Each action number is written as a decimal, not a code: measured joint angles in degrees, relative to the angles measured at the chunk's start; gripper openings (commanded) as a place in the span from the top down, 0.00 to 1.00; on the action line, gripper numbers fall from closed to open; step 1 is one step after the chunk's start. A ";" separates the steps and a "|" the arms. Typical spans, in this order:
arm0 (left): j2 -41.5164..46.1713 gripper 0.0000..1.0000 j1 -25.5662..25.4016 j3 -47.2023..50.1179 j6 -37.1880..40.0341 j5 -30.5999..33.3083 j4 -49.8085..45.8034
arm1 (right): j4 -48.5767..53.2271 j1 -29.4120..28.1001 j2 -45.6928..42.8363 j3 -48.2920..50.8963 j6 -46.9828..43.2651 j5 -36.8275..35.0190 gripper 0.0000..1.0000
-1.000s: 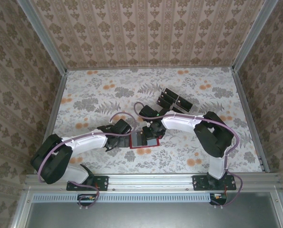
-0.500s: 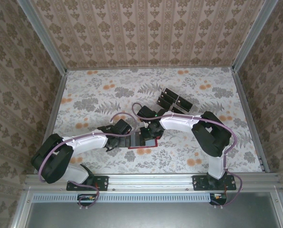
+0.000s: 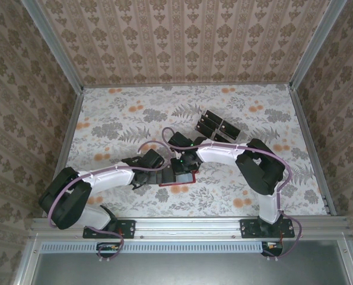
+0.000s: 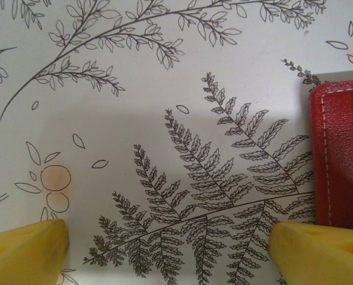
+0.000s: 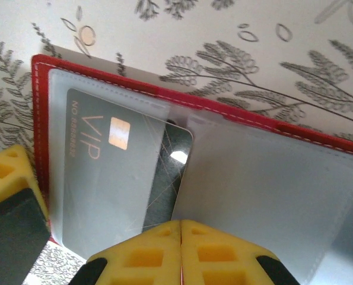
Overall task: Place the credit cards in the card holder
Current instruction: Insert the credit card into the card slot.
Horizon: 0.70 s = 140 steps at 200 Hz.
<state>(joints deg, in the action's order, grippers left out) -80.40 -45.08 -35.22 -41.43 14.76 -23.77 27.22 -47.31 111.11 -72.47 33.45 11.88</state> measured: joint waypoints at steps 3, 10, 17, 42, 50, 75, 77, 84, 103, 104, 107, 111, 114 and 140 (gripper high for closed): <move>0.00 0.00 0.00 0.00 0.00 0.02 0.00 | -0.07 0.00 0.11 -0.07 0.00 0.11 0.90; 0.00 0.00 -0.04 0.00 0.00 0.04 -0.02 | -0.24 -0.11 0.35 -0.26 0.17 0.37 0.90; -0.02 0.00 -0.13 0.00 0.00 0.07 -0.02 | -0.35 -0.17 0.61 -0.46 0.26 0.59 0.90; -0.02 0.00 -0.26 0.00 0.00 0.11 0.00 | -0.92 -0.26 1.05 -0.81 1.05 1.05 0.90; -0.04 0.00 -0.26 0.00 0.00 0.11 0.00 | -1.20 -0.28 1.14 -0.87 1.20 1.20 0.90; -0.13 0.00 -0.26 0.00 0.00 0.13 0.00 | -1.46 -0.33 1.16 -0.90 1.27 1.40 0.87; -0.13 0.00 -0.26 0.00 0.00 0.13 0.00 | -1.49 -0.33 1.16 -0.90 1.27 1.40 0.87; -0.13 0.00 -0.26 0.00 0.00 0.15 0.00 | -1.49 -0.31 1.14 -0.87 1.27 1.40 0.86; -0.11 0.00 -0.26 -0.07 0.00 0.22 -0.09 | -2.80 0.09 0.46 0.59 1.27 1.42 0.84; -0.11 0.00 -0.26 -0.07 0.00 0.24 -0.09 | -2.86 0.11 0.42 0.68 1.27 1.42 0.84; -0.09 0.00 -0.26 -0.07 0.00 0.24 -0.11 | -3.19 0.22 0.11 1.14 1.29 1.42 0.83; -0.04 0.00 -0.26 -0.07 0.00 0.24 -0.15 | -3.61 0.42 -0.31 1.88 1.29 1.44 0.83; 0.00 0.00 -0.26 -0.07 0.00 0.24 -0.20 | -3.93 0.57 -0.66 2.43 1.29 1.46 0.83; 0.31 0.00 -0.20 -0.07 0.02 0.20 -0.35 | -5.70 2.16 -4.02 7.45 1.46 1.49 0.83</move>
<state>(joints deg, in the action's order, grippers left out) -80.09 -45.28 -35.29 -41.41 14.96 -24.12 21.52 -45.15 107.09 -65.01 34.92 13.37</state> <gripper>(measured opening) 0.997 0.172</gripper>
